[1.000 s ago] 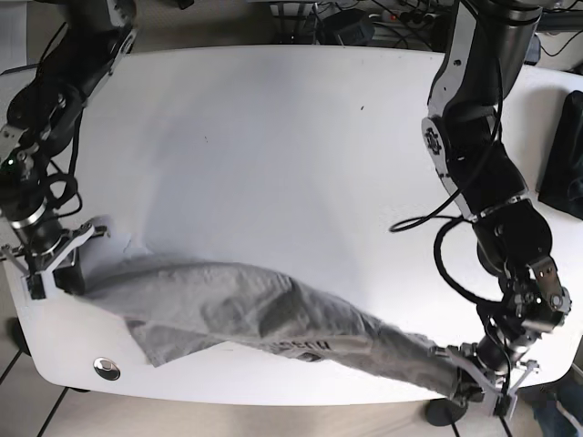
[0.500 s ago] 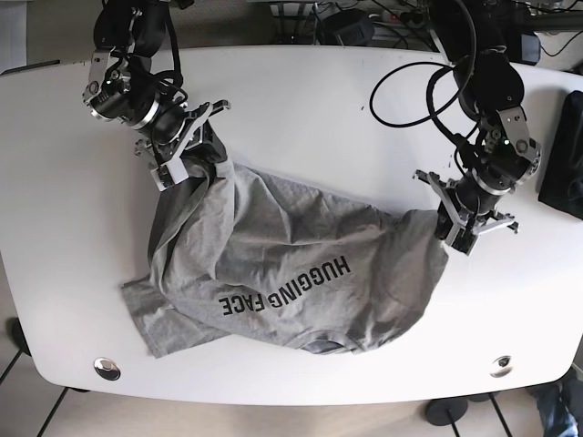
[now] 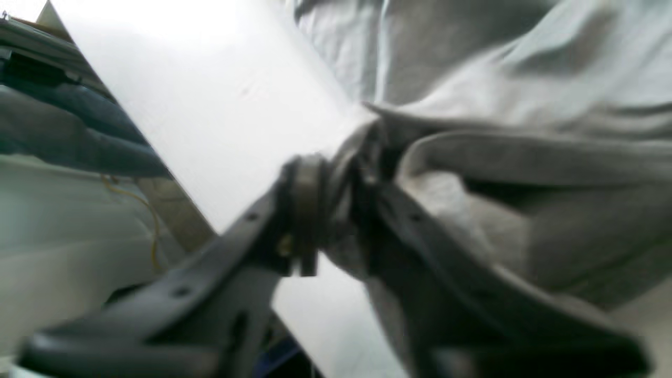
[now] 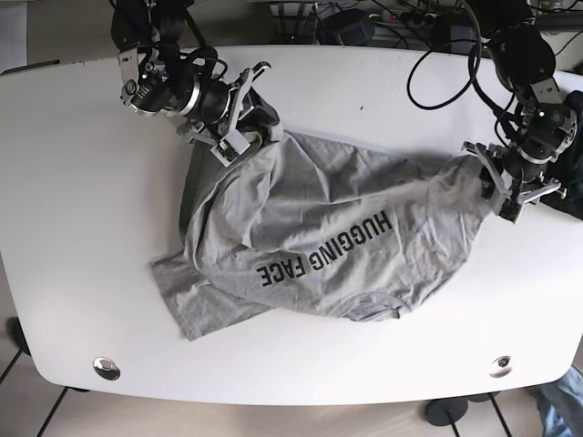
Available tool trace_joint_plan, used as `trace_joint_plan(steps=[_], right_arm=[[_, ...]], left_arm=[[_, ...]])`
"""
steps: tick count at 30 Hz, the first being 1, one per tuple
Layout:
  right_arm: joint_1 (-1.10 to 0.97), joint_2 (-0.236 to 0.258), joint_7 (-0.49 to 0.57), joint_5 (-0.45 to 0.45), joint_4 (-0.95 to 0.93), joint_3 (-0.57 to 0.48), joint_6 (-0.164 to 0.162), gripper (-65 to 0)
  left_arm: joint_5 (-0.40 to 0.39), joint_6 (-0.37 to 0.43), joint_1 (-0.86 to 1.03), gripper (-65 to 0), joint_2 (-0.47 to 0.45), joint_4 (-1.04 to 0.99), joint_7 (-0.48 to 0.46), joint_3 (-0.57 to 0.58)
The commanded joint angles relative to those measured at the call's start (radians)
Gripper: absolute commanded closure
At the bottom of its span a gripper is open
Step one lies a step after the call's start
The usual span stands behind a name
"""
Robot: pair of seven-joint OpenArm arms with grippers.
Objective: Fold the T-shirt properly
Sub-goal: 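Lay the grey shirt flat with both grippers, print facing up, then grasp the grey shirt's side edges with both grippers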
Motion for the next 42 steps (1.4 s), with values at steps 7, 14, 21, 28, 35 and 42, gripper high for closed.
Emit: trace_joint_plan(steps=[7,14,21,28,35,42], right_arm=[[0.140,0.004,0.014,0.011,0.008,0.052,0.006,-65.0],[0.384,0.010,0.014,0.010,-0.196,0.075,0.003,-65.0],[0.556,0.030,0.079,0.010,-0.367,0.112,0.003,-65.0],[0.671,0.031,0.186,-0.032,-0.569,0.112,0.003,-65.0],[0.732,-0.012,0.341,-0.291,-0.652,0.002,0.011,-65.0],[0.731,-0.061,0.551,-0.316,-0.808,-0.152,0.003,-65.0]], left_arm=[[-0.001,0.003,-0.190,-35.8,0.080,0.017,-0.027,0.168],[0.067,0.079,-0.193,-35.8,0.266,-0.146,-0.094,0.447],[0.064,0.301,-0.174,-35.8,0.299,-0.468,-0.416,0.579],[0.061,0.307,-0.071,-35.8,0.295,-0.481,-0.442,0.582],[0.061,0.188,0.182,-26.0,0.181,-0.227,-0.370,0.574],[0.059,0.180,0.327,-25.1,0.042,-0.105,-0.370,0.574]])
